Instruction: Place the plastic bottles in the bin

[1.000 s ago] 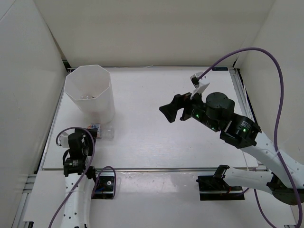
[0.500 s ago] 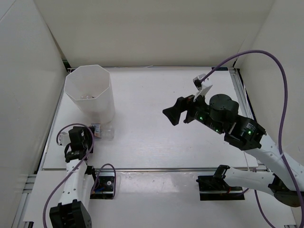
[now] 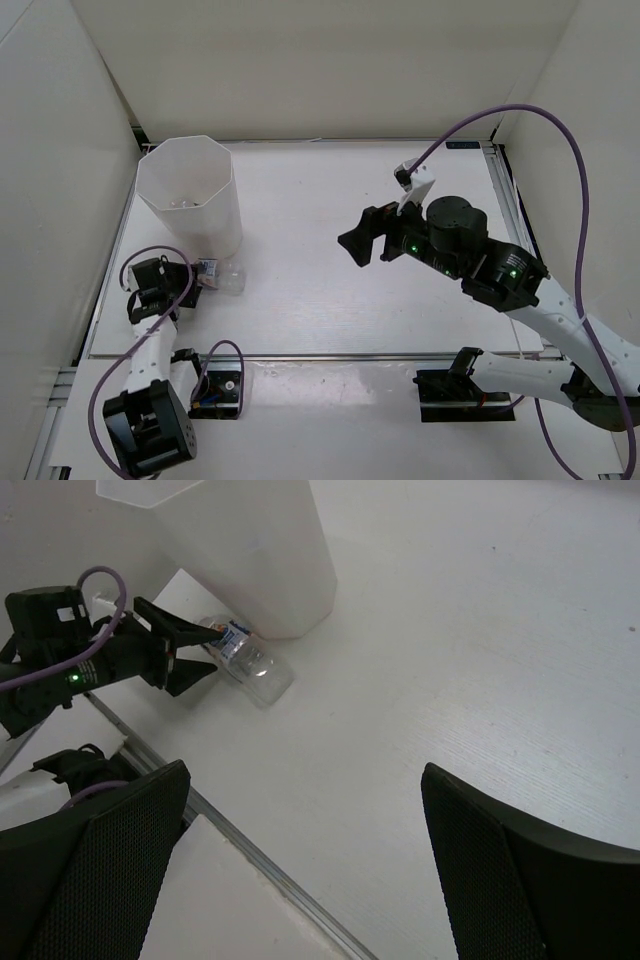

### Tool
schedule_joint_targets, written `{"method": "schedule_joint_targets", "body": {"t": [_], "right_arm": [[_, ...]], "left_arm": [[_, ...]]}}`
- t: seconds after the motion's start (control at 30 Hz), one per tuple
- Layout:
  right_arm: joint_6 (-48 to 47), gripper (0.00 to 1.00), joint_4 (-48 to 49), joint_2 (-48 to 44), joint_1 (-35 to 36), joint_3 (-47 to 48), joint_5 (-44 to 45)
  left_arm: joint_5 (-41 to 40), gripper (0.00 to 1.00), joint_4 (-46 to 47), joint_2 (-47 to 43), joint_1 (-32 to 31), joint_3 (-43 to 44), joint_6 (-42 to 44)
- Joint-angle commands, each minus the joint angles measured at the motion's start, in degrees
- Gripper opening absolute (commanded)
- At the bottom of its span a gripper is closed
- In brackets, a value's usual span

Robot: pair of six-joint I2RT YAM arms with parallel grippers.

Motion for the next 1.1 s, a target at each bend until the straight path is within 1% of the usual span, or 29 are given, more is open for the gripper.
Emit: {"method": "schedule_joint_targets", "body": {"t": [0.0,0.07,0.1,0.13,0.17,0.2,0.27,0.37,0.5,0.67,1.07], "right_arm": [[-0.1,1.0,0.3,-0.1,0.0,0.5,-0.8],[-0.1,1.0,0.9,0.5,0.0,0.5,-1.3],[-0.1,1.0,1.4,0.5,0.0,-0.2,-1.3],[-0.1,1.0,1.4,0.5,0.0,-0.2,-1.9],[-0.1,1.0,1.4,0.5,0.0,-0.2,-1.9],[-0.6,1.0,1.4,0.5,0.0,-0.2,-2.5],[-1.2,1.0,1.4,0.5,0.0,0.5,-2.5],[-2.8,1.0,1.4,0.5,0.0,1.1,-3.6],[-5.4,1.0,0.3,1.0,-0.6,3.3,-3.6],[-5.4,1.0,-0.8,0.5,-0.6,4.5,-3.1],[-3.4,1.0,-1.3,-1.8,-0.6,2.0,-2.6]], "left_arm": [[4.1,0.68,-2.6,-5.1,2.0,0.1,2.6],[4.9,0.74,-3.2,-7.7,2.7,-0.6,3.1],[5.5,0.8,-3.2,-8.4,3.2,-0.6,3.7],[5.5,0.93,-3.8,-9.4,3.2,-1.2,3.7],[4.9,0.98,-3.8,-9.5,3.2,-1.2,3.7],[4.9,1.0,-3.8,-9.5,3.8,-1.2,3.7],[4.4,1.0,-3.8,-8.6,3.8,-1.8,4.3],[5.0,1.0,-3.1,-3.8,5.0,-1.8,6.4],[4.3,1.0,0.5,-3.3,5.7,-2.5,7.0],[4.3,1.0,6.4,1.0,5.7,-3.1,5.2],[3.8,1.0,10.2,9.3,5.7,1.0,4.1]]}}
